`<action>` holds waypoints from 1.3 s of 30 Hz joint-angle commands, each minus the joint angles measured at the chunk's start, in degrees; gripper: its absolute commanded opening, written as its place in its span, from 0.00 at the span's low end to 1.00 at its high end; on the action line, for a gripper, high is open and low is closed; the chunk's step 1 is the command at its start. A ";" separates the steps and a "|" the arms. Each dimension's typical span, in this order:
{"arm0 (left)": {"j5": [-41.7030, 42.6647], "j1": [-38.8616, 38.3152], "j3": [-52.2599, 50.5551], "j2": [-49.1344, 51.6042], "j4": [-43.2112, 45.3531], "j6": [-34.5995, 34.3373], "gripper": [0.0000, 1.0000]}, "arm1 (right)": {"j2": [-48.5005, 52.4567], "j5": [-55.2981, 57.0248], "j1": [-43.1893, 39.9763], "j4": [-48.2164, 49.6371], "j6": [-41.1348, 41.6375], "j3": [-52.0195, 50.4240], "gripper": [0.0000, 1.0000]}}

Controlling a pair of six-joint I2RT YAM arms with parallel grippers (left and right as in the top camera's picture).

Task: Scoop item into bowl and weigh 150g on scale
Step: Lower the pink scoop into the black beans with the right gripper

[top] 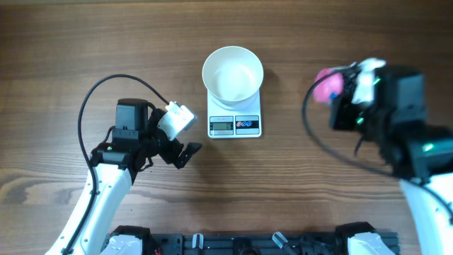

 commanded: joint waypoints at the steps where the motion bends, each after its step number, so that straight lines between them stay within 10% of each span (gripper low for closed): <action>1: 1.09 -0.37 -0.59 -0.57 0.09 1.07 1.00 | 6.56 -0.57 -7.37 -1.64 -7.13 8.85 0.04; 11: 1.11 -0.37 -0.59 -0.57 0.09 1.07 1.00 | 22.67 -0.57 -19.91 4.13 -15.96 10.16 0.04; 39: 1.09 -0.37 -0.59 -0.57 0.09 1.07 1.00 | 38.12 -7.91 -20.41 5.27 -21.86 7.43 0.04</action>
